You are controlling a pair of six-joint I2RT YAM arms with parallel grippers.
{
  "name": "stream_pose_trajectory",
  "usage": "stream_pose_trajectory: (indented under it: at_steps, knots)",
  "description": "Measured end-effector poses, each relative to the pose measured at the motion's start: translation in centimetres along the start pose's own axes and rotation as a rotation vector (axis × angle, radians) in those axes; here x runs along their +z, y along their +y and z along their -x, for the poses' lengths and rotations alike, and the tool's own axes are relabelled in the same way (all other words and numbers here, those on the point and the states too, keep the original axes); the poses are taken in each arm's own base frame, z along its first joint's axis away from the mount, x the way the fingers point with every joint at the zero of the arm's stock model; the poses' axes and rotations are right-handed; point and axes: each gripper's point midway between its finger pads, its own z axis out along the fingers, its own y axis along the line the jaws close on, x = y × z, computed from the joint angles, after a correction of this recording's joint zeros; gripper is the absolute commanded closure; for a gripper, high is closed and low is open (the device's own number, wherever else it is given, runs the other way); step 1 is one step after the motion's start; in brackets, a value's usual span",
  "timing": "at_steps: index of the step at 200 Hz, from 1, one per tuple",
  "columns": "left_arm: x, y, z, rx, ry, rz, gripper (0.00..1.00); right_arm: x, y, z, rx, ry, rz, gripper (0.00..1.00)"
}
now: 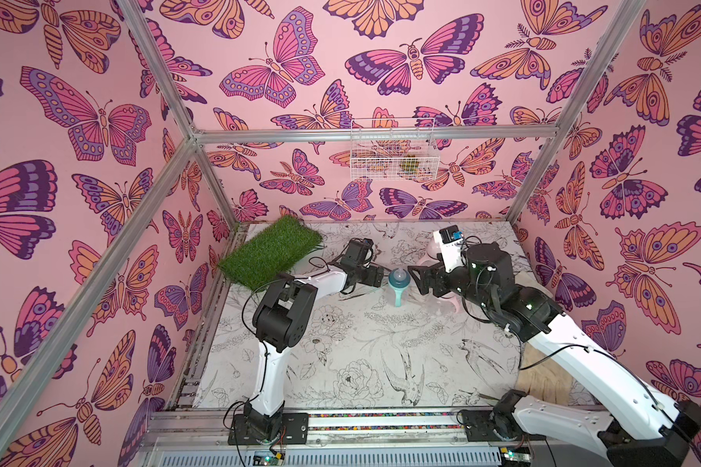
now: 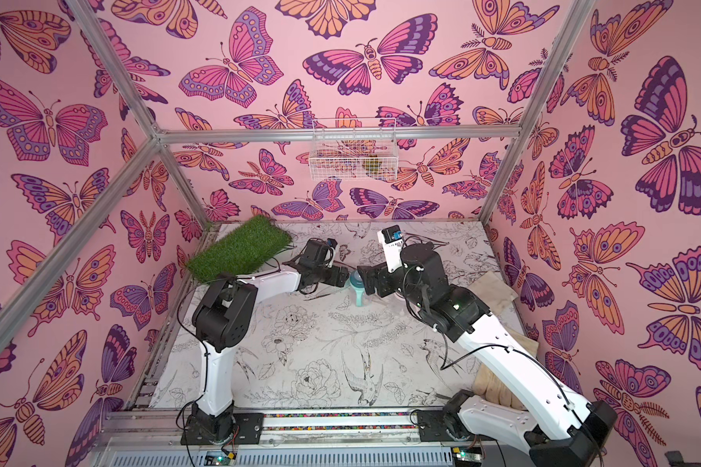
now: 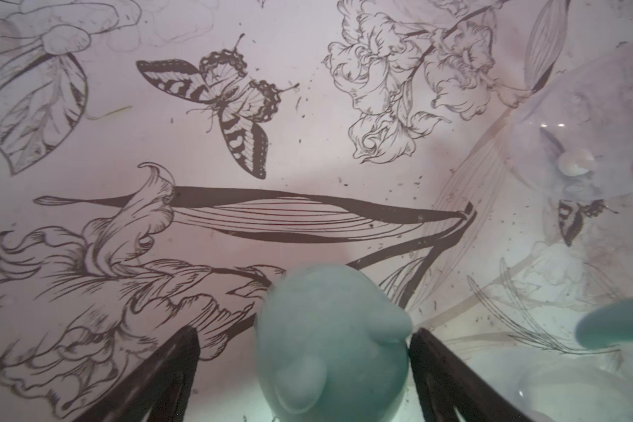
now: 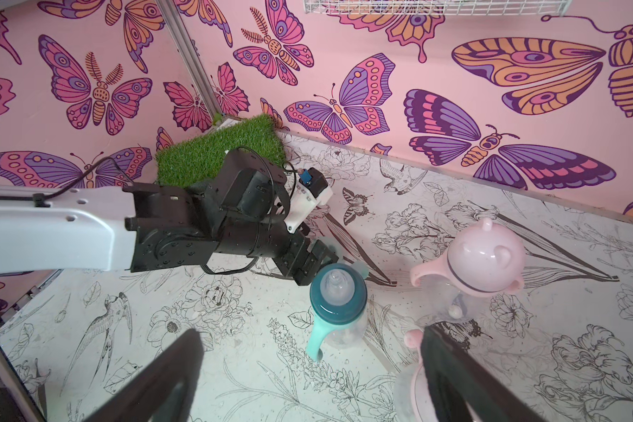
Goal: Assemble the baby bottles
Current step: Pick up the lid from the center of the board.
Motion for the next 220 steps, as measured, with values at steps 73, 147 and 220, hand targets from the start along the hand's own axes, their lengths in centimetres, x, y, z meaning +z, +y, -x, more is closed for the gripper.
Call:
stream_pose_trajectory:
  at_steps: [73,147,220]
  knots:
    - [0.0,1.0,-0.8,0.022,0.023,0.035,0.09,0.4,0.1,-0.8,0.02,0.022,0.012,0.05]
    - [0.5,0.1,0.4,0.011,-0.01,-0.015,0.21,0.5,0.2,-1.0,0.02,0.029,0.017,0.05]
    - [1.2,0.3,-0.2,0.011,0.004,-0.005,0.3,0.6,0.3,-1.2,0.02,0.033,0.019,0.05]
